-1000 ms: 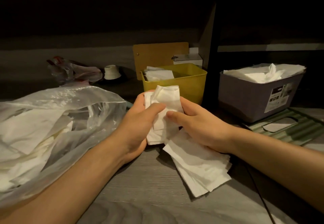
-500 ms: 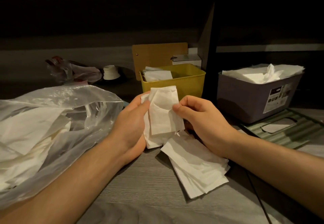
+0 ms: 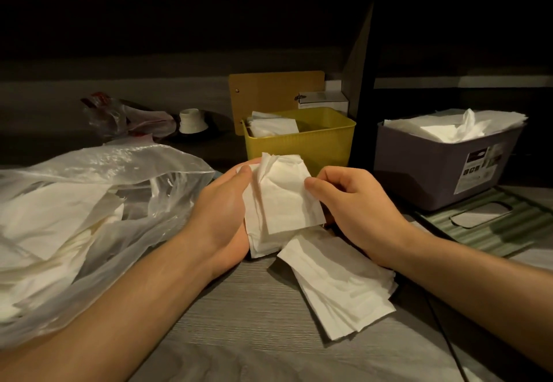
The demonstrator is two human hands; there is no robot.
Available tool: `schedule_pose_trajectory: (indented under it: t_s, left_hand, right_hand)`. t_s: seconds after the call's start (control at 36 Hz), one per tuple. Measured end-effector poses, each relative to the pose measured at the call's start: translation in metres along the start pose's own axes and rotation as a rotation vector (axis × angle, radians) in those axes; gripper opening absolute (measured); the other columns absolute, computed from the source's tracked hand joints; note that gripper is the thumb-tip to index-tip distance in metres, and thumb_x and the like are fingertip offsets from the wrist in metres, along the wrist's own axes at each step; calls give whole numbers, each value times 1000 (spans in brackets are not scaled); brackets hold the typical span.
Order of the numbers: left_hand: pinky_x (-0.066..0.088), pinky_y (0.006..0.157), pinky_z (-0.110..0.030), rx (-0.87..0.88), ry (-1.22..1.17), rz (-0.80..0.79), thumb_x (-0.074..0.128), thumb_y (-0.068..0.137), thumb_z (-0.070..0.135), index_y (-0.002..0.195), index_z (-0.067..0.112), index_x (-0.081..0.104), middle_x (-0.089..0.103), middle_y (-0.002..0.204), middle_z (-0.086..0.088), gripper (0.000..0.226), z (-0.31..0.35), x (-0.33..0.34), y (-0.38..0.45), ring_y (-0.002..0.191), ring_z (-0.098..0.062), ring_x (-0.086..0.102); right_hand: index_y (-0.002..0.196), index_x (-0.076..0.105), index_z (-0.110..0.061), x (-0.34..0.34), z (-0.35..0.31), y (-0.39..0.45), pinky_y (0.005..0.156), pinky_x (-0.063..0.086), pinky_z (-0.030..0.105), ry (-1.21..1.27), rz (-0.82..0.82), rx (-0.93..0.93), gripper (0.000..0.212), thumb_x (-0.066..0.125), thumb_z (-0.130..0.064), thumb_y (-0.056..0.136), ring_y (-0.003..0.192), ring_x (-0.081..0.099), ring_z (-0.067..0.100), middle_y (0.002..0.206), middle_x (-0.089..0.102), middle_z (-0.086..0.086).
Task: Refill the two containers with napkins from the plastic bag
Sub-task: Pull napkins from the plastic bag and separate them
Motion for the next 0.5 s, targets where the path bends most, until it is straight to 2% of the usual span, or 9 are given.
schedule_pose_trajectory:
  t_s: [0.11,0.19,0.25,0.33,0.36,0.42,0.5]
  left_hand:
    - [59,88,-51,-34,-28,7,41,109,22,126,18,65,74,116,-14,30,1,0,1,106,-34,72]
    - [59,87,-52,-44,-49,14,45,108,25,127,19,66,73,116,-15,29,2,0,1,106,-35,71]
    - [59,86,-52,-72,-79,-10,42,107,36,127,22,65,73,118,-15,34,2,0,0,107,-35,71]
    - [58,88,-54,-119,-90,-104,49,99,51,127,25,63,74,116,-14,41,4,4,-4,105,-35,72]
    - [58,89,-55,-109,-71,-119,56,95,46,126,25,63,74,116,-15,39,3,5,-5,104,-34,73]
    - [60,87,-53,-36,-24,-87,65,92,22,128,24,62,75,112,-14,36,1,5,-5,99,-32,74]
    - [61,83,-51,44,-3,-45,53,96,-2,132,25,60,72,116,-15,46,-1,5,-4,100,-32,74]
  right_hand:
    - [82,70,-13,2,-4,-2,68,47,25,15,-85,-16,29,59,-34,98,78,59,9,90,62,-6]
    - [81,70,-15,4,-6,-3,77,51,30,-26,-111,-33,27,60,-35,97,87,60,11,97,61,-9]
    - [82,70,-14,5,-5,-3,74,51,27,-19,-104,-30,28,60,-35,97,86,60,10,94,62,-9]
    - [77,67,-15,7,-5,-2,56,43,13,10,-74,-6,32,58,-36,99,67,56,-1,69,60,-15]
    - [73,64,-16,7,-5,-3,51,41,11,18,-64,-9,33,58,-35,99,60,53,-3,61,57,-17]
    - [74,61,-18,8,-8,-3,47,38,11,41,-64,-18,31,58,-35,100,53,50,-5,56,54,-17]
    - [99,58,-20,8,-14,-5,48,44,18,125,-131,8,19,64,-38,95,57,56,-2,69,63,-12]
Point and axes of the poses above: each hand's wrist, its own y-axis towards the middle knuckle, its own x-axis out of the palm, z = x × y, the point moved 1 cm from there along y, towards the middle knuckle
